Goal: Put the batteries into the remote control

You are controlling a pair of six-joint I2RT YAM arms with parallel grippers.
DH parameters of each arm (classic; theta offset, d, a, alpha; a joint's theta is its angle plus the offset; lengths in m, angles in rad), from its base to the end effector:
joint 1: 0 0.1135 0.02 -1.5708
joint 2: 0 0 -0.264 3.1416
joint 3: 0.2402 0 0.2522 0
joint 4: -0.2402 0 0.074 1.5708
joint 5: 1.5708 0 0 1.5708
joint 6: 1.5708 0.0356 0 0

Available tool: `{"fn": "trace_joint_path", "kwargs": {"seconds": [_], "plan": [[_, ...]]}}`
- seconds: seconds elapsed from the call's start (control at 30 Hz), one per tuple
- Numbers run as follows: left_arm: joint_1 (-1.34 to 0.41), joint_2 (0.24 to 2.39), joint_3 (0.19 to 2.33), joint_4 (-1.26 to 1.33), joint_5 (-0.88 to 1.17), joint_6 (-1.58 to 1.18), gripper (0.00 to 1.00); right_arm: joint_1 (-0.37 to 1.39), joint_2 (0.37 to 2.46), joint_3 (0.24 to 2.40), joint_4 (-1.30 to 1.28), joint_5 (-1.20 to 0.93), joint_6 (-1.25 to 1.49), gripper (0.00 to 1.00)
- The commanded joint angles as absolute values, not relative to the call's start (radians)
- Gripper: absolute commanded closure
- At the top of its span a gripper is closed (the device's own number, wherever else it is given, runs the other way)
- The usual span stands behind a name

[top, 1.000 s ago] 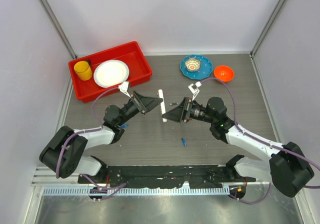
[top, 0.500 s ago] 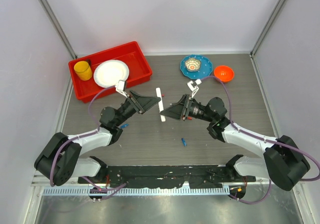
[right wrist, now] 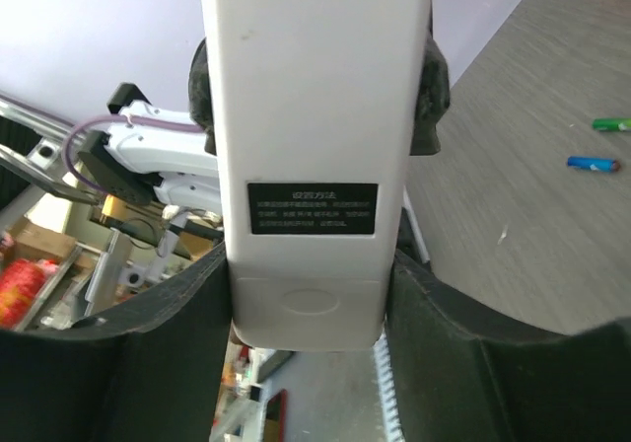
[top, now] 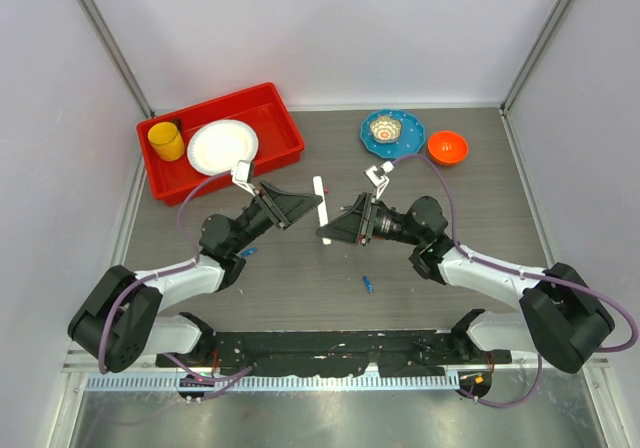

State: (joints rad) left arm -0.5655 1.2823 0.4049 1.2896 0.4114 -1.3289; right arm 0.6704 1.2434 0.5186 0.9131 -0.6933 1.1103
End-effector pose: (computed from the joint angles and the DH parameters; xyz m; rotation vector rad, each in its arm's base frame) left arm 0.1995 -0.1435 0.2593 -0.1043 1.4274 -1.8582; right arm 0.1879 0.1780 0.2650 -0.3329 1.7155 1.8684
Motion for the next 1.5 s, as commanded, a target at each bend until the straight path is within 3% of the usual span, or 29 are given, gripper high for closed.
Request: {"fn": "trace_joint_path", "kwargs": {"seconds": [0.0, 0.1, 0.17, 0.2, 0.23, 0.27, 0.3, 0.53, 0.7, 0.8, 0.97, 1.47], "plan": [[-0.569, 1.253, 0.407, 1.546, 0.403, -1.318, 1.00, 0.678, 1.244, 0.528, 0.982, -0.712, 1.111, 0.45], [-0.569, 1.255, 0.402, 1.546, 0.399, -1.316, 1.00, 0.678, 1.243, 0.525, 0.977, -0.716, 1.098, 0.60], [-0.569, 1.258, 0.400, 1.537, 0.396, -1.324, 0.90, 0.678, 1.229, 0.529, 0.954, -0.721, 1.079, 0.66], [-0.568, 1.258, 0.400, 1.529, 0.400, -1.331, 0.78, 0.678, 1.218, 0.534, 0.901, -0.724, 1.060, 0.67], [-0.568, 1.253, 0.402, 1.505, 0.406, -1.335, 0.52, 0.678, 1.186, 0.541, 0.861, -0.730, 1.005, 0.67], [-0.566, 1.249, 0.403, 1.487, 0.410, -1.339, 0.41, 0.678, 1.166, 0.557, 0.812, -0.729, 0.968, 0.68], [-0.563, 1.240, 0.403, 1.462, 0.411, -1.341, 0.01, 0.680, 1.146, 0.569, 0.684, -0.727, 0.930, 0.68], [-0.519, 1.043, 0.409, 1.031, 0.342, -1.199, 0.00, 0.678, 1.003, 0.748, -0.027, -0.580, 0.481, 0.68], [-0.529, 0.951, 0.633, 0.327, 0.255, -0.927, 0.00, 0.730, 1.011, 0.886, -0.383, -0.176, 0.247, 0.69], [-0.586, 0.998, 0.774, 0.066, 0.152, -0.792, 0.00, 0.797, 1.040, 0.928, -0.440, 0.042, 0.201, 0.69], [-0.686, 1.058, 0.821, 0.021, 0.022, -0.804, 0.00, 0.850, 1.066, 0.962, -0.443, 0.161, 0.190, 0.69], [-0.739, 1.181, 0.743, 0.281, 0.087, -0.936, 0.00, 0.888, 1.104, 0.973, -0.416, 0.147, 0.195, 0.70]]}}
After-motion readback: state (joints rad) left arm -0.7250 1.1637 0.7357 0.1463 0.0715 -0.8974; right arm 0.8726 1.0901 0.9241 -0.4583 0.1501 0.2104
